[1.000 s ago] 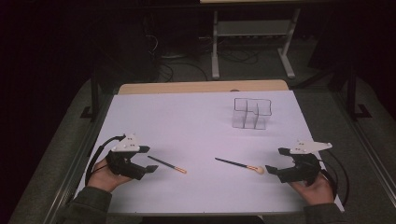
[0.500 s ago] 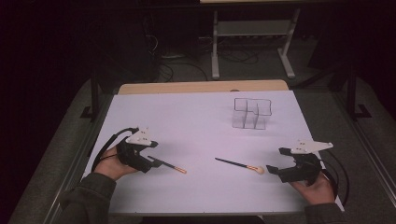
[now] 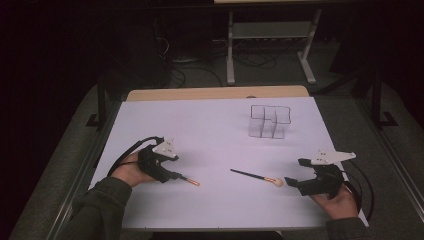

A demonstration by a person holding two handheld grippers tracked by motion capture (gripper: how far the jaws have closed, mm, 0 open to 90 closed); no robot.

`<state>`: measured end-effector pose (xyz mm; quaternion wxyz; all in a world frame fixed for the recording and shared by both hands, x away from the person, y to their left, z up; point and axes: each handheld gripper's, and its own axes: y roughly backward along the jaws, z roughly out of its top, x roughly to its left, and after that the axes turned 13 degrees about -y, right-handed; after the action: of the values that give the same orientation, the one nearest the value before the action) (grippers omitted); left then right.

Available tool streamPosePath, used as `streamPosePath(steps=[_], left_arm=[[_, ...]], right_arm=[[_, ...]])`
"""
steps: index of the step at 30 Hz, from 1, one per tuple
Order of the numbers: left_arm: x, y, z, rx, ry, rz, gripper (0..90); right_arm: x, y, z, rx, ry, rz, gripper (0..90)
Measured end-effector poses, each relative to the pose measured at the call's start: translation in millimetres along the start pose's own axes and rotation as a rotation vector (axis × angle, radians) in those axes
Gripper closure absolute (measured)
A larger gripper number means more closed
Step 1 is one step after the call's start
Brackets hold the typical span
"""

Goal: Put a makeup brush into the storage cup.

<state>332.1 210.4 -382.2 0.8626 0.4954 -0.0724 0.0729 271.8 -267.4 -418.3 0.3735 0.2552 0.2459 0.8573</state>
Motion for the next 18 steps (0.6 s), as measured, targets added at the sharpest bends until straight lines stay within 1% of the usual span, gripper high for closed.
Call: streamPosePath(steps=[4,5,6,7,9,10,11,13,16,18], left_arm=[[2.0,-5.7,0.4,0.021,-0.014,-0.018,40.3],[2.2,-7.8,0.7,0.014,-0.010,-0.020,40.5],[2.4,-10.1,0.8,0.017,-0.003,-0.033,41.7],[3.1,-11.1,0.9,0.023,-0.007,-0.041,44.2],[4.2,-14.6,0.9,0.036,-0.020,-0.056,46.3],[3.9,-17.2,0.9,0.036,-0.015,-0.063,46.9],[4.1,-18.1,1.0,0.044,-0.019,-0.071,48.5],[4.6,-21.2,0.8,0.046,-0.020,-0.086,50.9],[4.5,-26.0,0.4,0.058,-0.024,-0.100,53.7],[4.6,-29.4,-0.4,0.077,-0.024,-0.109,56.6]], right_arm=[[0.1,-0.4,0.0,0.002,0.002,0.002,14.7],[0.2,-0.4,0.1,0.002,0.001,0.003,14.7],[0.1,-0.5,0.1,0.002,0.003,0.004,14.7],[0.1,-0.4,0.1,0.002,0.002,0.004,14.7],[-0.1,-0.4,0.0,0.001,0.004,0.005,14.7],[-0.1,-0.4,0.0,0.001,0.004,0.006,14.7],[0.0,-0.6,-0.1,0.001,0.004,0.007,14.7],[-0.2,-0.7,-0.2,0.002,0.003,0.008,14.6],[-0.3,-0.7,-0.2,0.002,0.002,0.009,14.6],[-0.3,-0.8,-0.2,0.002,0.002,0.010,14.7]])
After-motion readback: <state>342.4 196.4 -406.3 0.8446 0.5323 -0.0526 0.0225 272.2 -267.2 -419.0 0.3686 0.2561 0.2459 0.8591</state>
